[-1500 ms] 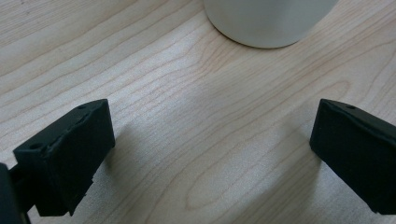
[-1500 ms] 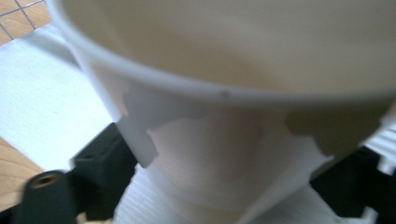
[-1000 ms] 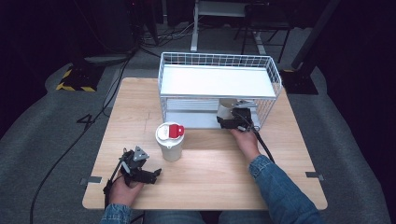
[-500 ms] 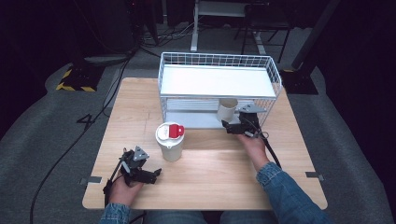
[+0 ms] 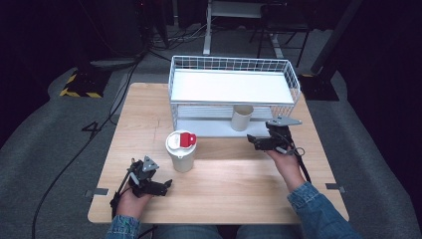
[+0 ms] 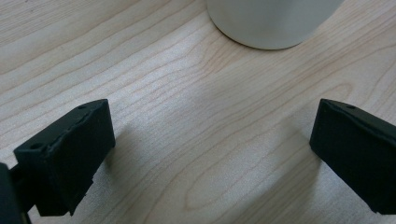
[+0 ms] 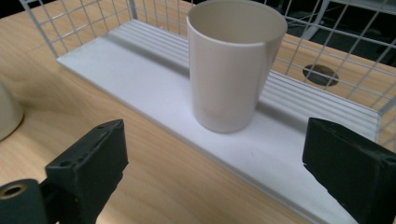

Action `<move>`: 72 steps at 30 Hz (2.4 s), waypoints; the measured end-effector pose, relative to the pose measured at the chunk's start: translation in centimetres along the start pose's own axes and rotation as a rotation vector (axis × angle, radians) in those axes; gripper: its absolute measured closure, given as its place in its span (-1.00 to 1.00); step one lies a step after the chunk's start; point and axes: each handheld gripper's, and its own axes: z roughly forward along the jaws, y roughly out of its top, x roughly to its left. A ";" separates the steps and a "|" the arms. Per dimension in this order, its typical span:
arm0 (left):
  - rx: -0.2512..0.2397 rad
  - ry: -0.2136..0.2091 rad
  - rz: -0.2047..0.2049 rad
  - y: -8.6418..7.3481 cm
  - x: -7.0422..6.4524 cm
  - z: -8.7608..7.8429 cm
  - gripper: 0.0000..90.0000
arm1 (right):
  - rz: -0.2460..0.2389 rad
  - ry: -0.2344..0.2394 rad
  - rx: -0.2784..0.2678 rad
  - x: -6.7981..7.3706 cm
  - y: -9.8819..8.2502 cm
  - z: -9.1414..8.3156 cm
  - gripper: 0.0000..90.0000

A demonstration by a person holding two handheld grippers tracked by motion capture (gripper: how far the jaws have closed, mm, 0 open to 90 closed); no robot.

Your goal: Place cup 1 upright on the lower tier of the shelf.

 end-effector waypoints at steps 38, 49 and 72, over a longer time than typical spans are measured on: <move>-0.001 -0.011 0.023 0.2 0.3 0.2 -0.99 | -0.052 0.069 0.095 -1.5 -6.9 -9.1 -0.86; 0.002 -0.008 0.031 0.2 0.4 0.2 -0.99 | -0.033 0.076 0.135 -1.7 -9.9 -9.2 -0.85; 0.000 -0.010 0.026 0.2 0.3 0.2 -0.99 | -0.061 0.009 0.203 -1.5 -13.8 -7.4 -0.87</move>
